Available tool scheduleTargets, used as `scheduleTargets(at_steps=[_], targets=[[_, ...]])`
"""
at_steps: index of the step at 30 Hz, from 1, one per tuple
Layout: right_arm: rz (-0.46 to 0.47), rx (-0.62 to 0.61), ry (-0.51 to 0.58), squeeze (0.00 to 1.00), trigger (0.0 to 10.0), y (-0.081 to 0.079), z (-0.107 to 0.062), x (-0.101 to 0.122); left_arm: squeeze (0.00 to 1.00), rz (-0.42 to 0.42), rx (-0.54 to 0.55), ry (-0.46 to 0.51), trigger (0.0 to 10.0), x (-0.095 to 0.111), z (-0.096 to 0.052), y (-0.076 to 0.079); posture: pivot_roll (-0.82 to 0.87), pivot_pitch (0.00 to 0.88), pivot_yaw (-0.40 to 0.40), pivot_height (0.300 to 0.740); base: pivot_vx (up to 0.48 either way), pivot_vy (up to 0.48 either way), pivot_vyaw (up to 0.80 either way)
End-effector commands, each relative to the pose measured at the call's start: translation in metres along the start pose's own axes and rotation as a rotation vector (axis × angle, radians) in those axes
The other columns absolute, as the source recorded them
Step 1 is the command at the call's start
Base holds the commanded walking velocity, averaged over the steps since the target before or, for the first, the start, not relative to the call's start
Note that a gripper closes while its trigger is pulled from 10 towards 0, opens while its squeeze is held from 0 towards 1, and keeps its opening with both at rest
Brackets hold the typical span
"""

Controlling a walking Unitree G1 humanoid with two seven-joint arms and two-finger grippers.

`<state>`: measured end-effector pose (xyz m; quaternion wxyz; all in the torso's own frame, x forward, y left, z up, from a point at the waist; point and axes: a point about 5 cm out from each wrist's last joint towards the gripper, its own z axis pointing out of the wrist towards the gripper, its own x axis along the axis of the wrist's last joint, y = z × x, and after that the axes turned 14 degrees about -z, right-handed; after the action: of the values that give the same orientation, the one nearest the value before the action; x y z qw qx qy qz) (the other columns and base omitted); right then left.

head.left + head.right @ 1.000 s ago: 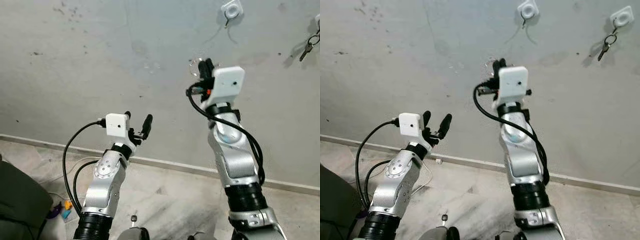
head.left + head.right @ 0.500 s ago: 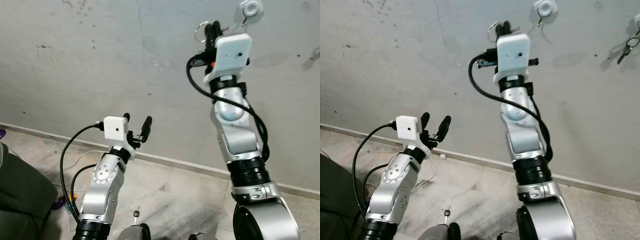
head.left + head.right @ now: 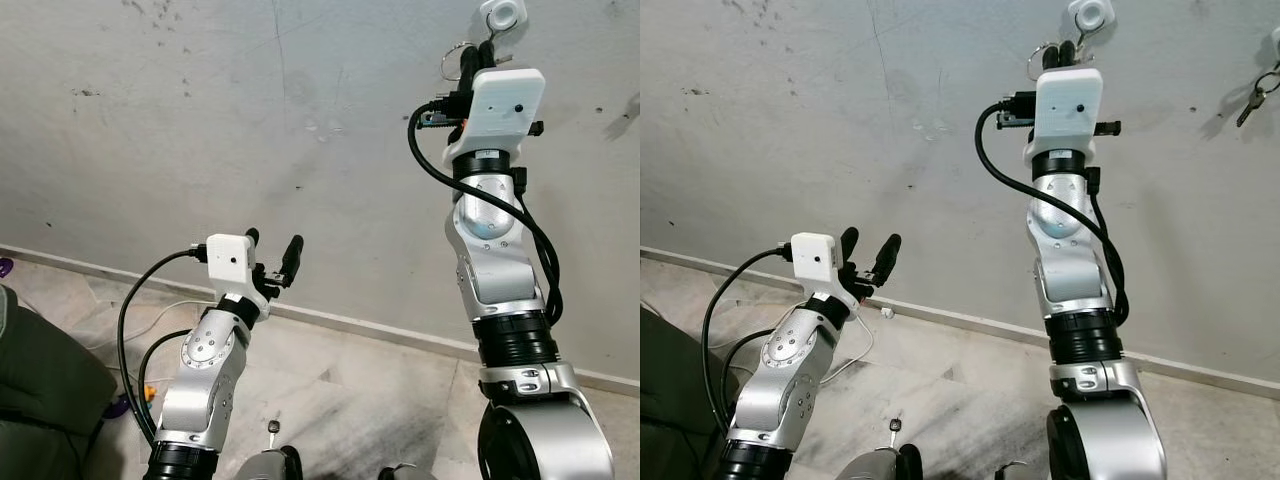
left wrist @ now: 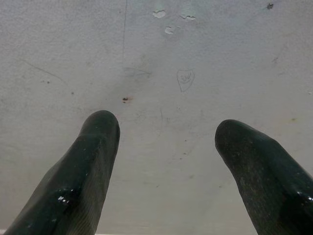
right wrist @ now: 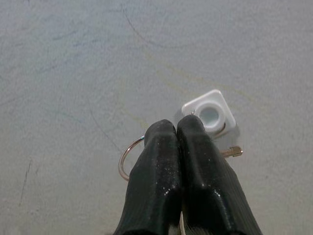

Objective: Hang keys on a hook

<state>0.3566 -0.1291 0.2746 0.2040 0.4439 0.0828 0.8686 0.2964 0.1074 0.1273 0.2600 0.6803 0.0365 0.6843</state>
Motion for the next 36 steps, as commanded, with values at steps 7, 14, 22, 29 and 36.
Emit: scheduleTargets(at_steps=[7, 14, 22, 29, 36], targets=[[0.007, 0.01, -0.004, 0.0, 10.0, 0.002, -0.008, -0.003, 0.0, -0.003, -0.009, -0.012, 10.0, -0.001, 0.0, 0.002, 0.03, 0.174, 0.096, 0.74, 0.0, -0.279, 0.0], [0.053, 0.091, -0.065, 0.0, 10.0, -0.007, -0.039, -0.013, 0.0, -0.008, 0.001, -0.006, 10.0, -0.002, -0.001, 0.001, 0.02, 0.177, 0.089, 0.74, 0.0, -0.304, 0.0], [0.059, 0.128, -0.104, 0.0, 10.0, -0.01, -0.055, -0.017, 0.0, -0.019, -0.007, -0.01, 10.0, -0.003, 0.001, 0.003, 0.01, 0.172, 0.095, 0.74, 0.0, -0.179, 0.0], [0.054, 0.139, -0.107, 0.0, 10.0, -0.009, -0.057, -0.016, 0.0, -0.029, -0.016, 0.0, 10.0, -0.001, 0.003, 0.004, 0.01, 0.169, 0.094, 0.74, 0.0, 0.0, 0.0], [0.057, 0.153, -0.103, 0.0, 10.0, -0.012, -0.056, -0.013, 0.0, -0.021, -0.014, 0.01, 10.0, 0.0, 0.001, 0.003, 0.01, 0.168, 0.09, 0.74, 0.0, 0.0, 0.0]])
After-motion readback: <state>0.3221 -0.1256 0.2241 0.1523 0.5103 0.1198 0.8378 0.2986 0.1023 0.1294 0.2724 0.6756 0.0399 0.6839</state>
